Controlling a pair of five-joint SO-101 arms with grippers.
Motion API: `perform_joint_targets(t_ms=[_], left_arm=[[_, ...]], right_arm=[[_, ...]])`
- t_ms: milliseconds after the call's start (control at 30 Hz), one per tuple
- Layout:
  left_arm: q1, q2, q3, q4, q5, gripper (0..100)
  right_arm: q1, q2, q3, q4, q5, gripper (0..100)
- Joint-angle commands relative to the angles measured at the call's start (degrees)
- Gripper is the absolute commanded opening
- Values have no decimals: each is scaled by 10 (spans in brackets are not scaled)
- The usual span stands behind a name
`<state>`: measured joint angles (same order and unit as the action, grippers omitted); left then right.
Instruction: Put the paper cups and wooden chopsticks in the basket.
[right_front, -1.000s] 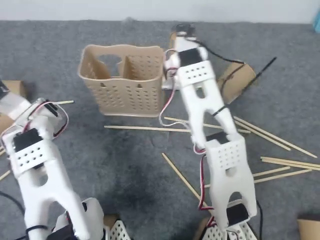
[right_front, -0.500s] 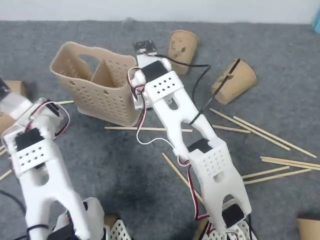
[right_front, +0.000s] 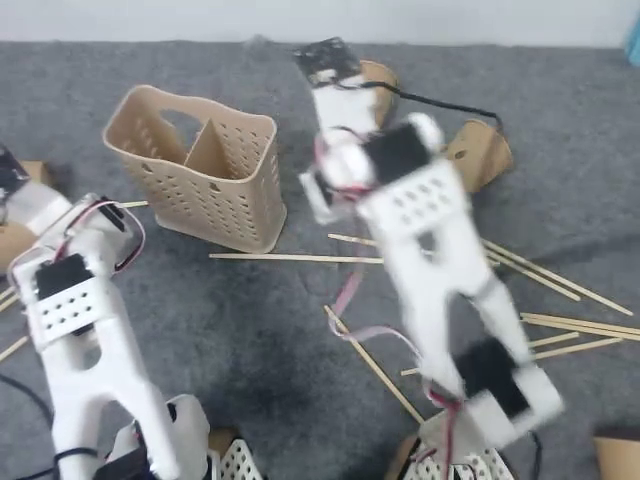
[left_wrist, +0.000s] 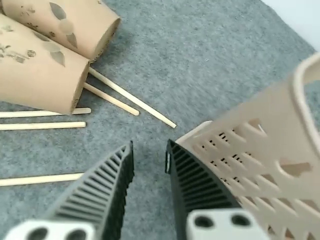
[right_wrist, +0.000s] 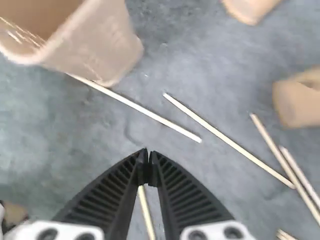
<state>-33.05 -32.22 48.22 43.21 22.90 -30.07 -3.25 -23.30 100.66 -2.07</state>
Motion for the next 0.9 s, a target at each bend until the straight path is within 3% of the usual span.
perform_joint_targets(t_ms=[0, 200, 533, 667, 867], left_arm=[[12, -19, -15, -1, 11, 106], [35, -19, -11, -1, 10, 106], [33, -19, 24, -59, 10, 106], [33, -19, 25, -61, 10, 106], [33, -19, 25, -62, 10, 106]], right_arm=[[95, -138, 84, -8, 54, 13], [237, -188, 241, -196, 105, 13], [280, -144, 412, -556, 164, 13], [271, -48, 376, -614, 164, 13], [260, 124, 251, -613, 180, 38]])
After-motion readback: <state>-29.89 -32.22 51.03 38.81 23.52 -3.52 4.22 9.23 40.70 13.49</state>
